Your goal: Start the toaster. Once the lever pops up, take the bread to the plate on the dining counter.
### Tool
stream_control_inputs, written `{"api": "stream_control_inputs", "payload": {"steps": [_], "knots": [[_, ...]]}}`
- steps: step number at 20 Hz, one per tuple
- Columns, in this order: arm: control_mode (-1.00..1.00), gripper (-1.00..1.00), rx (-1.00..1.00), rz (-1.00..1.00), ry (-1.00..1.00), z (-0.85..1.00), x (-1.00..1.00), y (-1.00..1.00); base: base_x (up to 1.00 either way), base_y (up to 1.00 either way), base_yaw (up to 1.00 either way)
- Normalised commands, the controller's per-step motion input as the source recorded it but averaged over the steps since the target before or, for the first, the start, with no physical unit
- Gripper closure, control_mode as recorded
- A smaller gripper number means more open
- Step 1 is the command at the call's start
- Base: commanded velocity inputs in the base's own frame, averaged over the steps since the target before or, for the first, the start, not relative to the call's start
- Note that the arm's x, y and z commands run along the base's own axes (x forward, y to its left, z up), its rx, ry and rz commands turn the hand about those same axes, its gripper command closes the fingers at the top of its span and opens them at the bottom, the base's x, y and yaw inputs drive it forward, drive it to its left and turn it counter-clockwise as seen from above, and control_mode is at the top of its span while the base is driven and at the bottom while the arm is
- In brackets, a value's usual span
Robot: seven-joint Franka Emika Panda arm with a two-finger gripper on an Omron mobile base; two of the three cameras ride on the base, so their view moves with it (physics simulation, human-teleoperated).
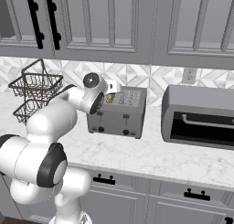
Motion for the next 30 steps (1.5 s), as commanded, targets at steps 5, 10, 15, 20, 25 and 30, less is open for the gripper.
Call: {"api": "stream_control_inputs", "payload": {"steps": [5, 10, 15, 20, 25, 30], "knots": [[-1.0, -1.0, 0.0, 0.0, 0.0, 0.0, 0.0, 0.0, 0.0, 0.0, 0.0], [-1.0, -1.0, 0.0, 0.0, 0.0, 0.0, 0.0, 0.0, 0.0, 0.0, 0.0], [-1.0, -1.0, 0.0, 0.0, 0.0, 0.0, 0.0, 0.0, 0.0, 0.0, 0.0], [-1.0, -1.0, 0.0, 0.0, 0.0, 0.0, 0.0, 0.0, 0.0, 0.0, 0.0], [-1.0, -1.0, 0.0, 0.0, 0.0, 0.0, 0.0, 0.0, 0.0, 0.0, 0.0], [-1.0, -1.0, 0.0, 0.0, 0.0, 0.0, 0.0, 0.0, 0.0, 0.0, 0.0]]}}
